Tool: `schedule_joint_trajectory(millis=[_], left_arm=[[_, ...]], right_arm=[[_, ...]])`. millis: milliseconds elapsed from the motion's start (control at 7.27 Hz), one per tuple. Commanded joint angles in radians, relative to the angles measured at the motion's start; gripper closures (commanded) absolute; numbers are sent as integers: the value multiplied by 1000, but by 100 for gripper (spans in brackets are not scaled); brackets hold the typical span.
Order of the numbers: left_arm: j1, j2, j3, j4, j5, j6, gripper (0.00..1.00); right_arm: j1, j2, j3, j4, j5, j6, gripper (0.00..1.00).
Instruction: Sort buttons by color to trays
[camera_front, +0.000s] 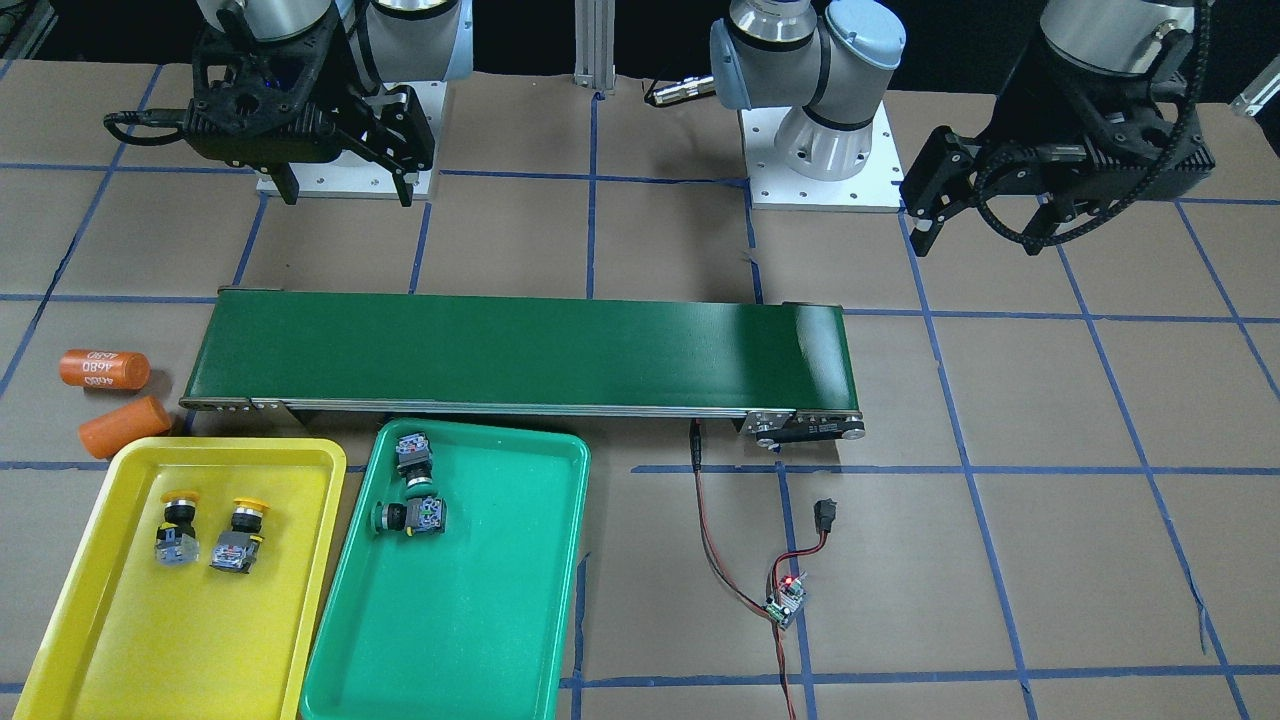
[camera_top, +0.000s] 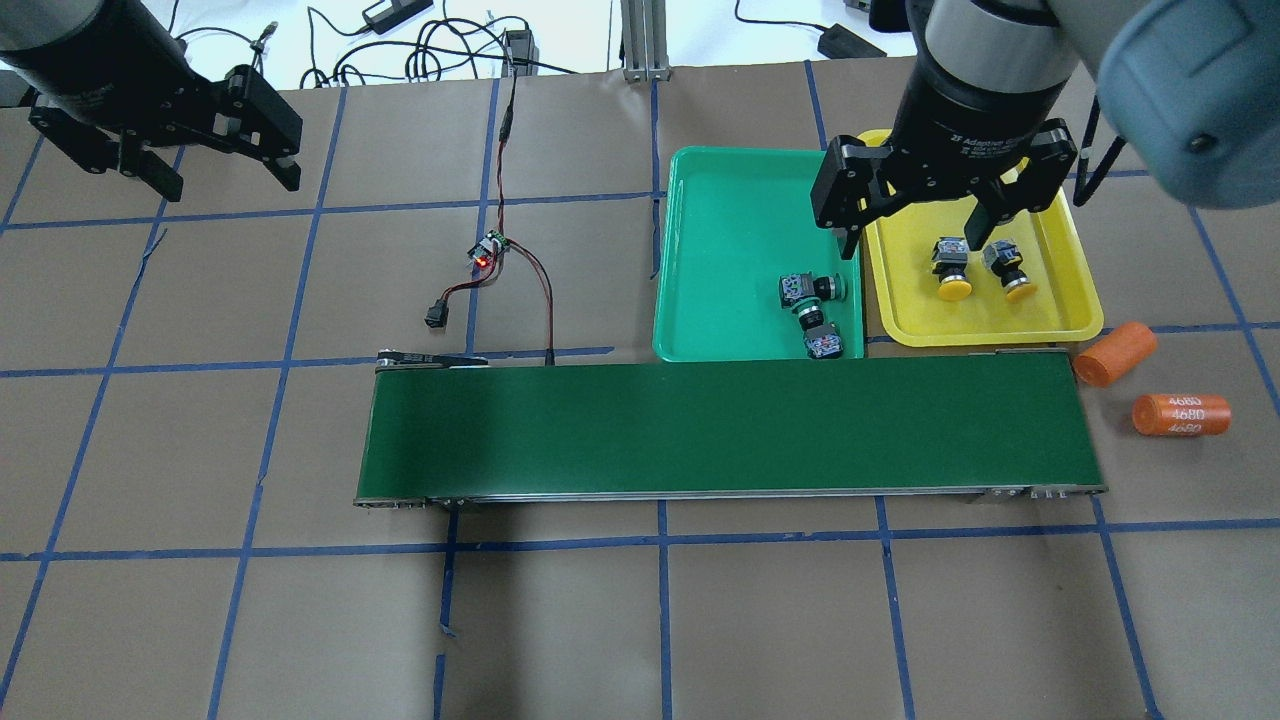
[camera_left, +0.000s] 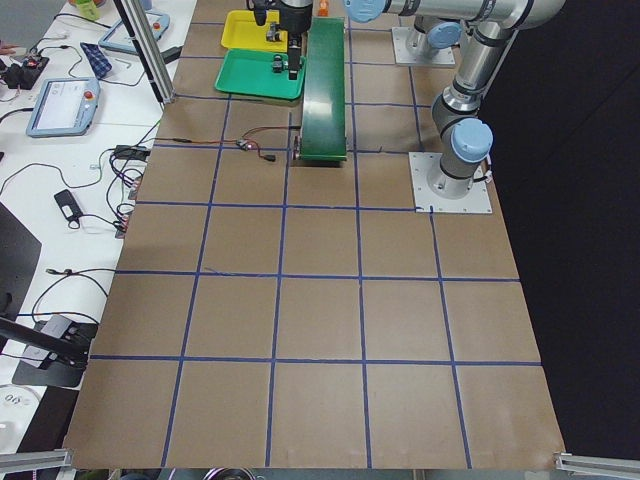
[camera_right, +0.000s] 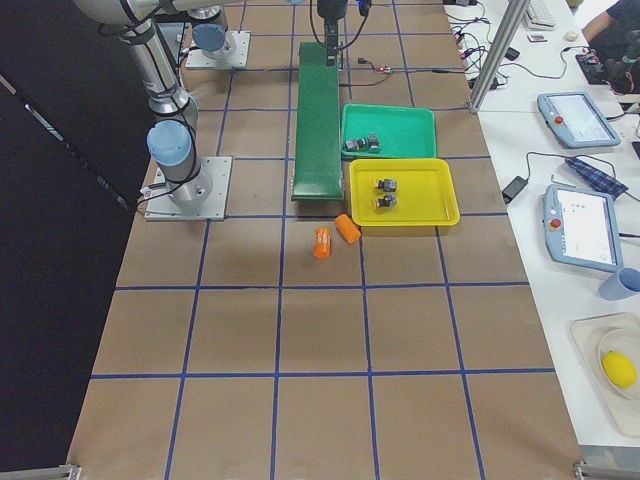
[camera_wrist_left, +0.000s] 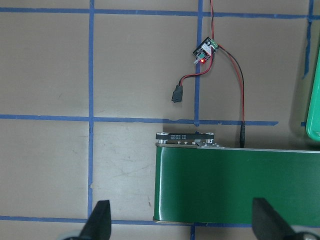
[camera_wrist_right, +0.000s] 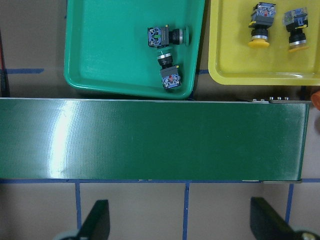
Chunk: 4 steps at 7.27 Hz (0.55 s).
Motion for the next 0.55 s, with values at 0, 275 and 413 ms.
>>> schedule_joint_trajectory(millis=[0, 275, 413], left_arm=[[-2, 0, -3, 0, -2, -5, 0], [-5, 2, -9, 2, -5, -40, 0], [-3, 2, -7, 2, -5, -40, 0]], right_arm=[[-1, 0, 1, -2, -4, -2, 0], [-1, -1, -1, -3, 4, -2, 0], [-1, -1, -1, -3, 2, -2, 0]])
